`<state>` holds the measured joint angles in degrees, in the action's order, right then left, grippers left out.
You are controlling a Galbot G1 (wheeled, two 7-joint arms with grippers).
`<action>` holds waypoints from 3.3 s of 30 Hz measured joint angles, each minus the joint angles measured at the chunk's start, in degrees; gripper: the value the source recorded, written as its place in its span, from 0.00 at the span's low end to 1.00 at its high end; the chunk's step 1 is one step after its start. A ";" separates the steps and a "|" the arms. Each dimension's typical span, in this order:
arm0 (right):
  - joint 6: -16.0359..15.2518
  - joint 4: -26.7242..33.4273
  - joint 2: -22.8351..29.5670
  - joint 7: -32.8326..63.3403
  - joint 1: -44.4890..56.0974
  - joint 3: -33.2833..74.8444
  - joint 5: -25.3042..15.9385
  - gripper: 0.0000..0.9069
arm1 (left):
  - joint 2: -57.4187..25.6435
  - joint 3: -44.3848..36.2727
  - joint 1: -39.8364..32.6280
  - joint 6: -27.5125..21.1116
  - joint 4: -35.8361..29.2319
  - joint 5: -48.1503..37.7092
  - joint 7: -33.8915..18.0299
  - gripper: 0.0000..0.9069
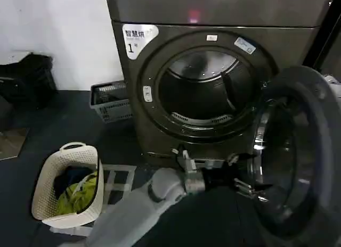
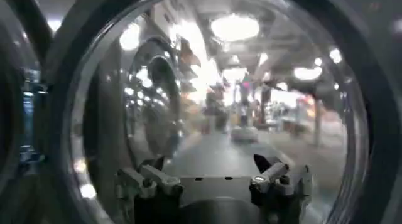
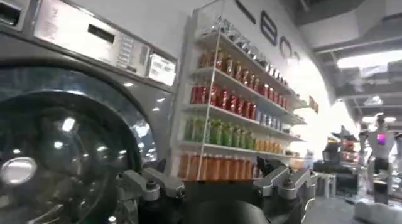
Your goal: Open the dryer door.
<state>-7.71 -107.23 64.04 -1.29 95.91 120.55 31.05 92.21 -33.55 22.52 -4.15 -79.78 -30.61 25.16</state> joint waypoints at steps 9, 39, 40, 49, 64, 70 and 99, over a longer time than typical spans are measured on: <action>0.10 -0.28 -0.07 0.00 -0.28 0.02 0.03 1.00 | -0.02 -0.11 -1.38 0.66 4.11 3.30 -3.73 1.00; 0.23 0.24 -0.59 0.02 0.23 1.04 0.07 1.00 | -0.02 -0.06 -4.89 7.75 12.65 6.88 -9.51 1.00; 0.23 0.22 -0.53 0.01 0.23 1.02 0.07 1.00 | -0.02 -0.05 -4.92 7.88 12.73 6.85 -9.57 1.00; 0.30 0.07 -0.45 -0.06 -0.05 0.49 0.00 1.00 | -0.03 0.33 -4.07 10.77 11.95 6.84 -9.74 1.00; 0.94 -0.47 -1.86 -0.17 0.48 1.64 -1.35 1.00 | -0.02 3.03 -0.23 25.84 5.16 4.68 -14.29 1.00; 1.01 -1.58 -2.08 -0.14 0.42 2.25 -2.02 1.00 | -0.02 4.58 0.64 28.08 1.34 5.48 -14.12 1.00; 2.72 -5.76 -1.91 -1.27 -2.40 0.10 -6.87 1.00 | -46.11 20.96 11.60 21.40 -20.31 6.90 -6.96 1.00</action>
<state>-4.99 -113.00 62.12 -2.57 93.52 120.65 24.18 46.10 -12.59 34.12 17.25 -100.10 -23.71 18.20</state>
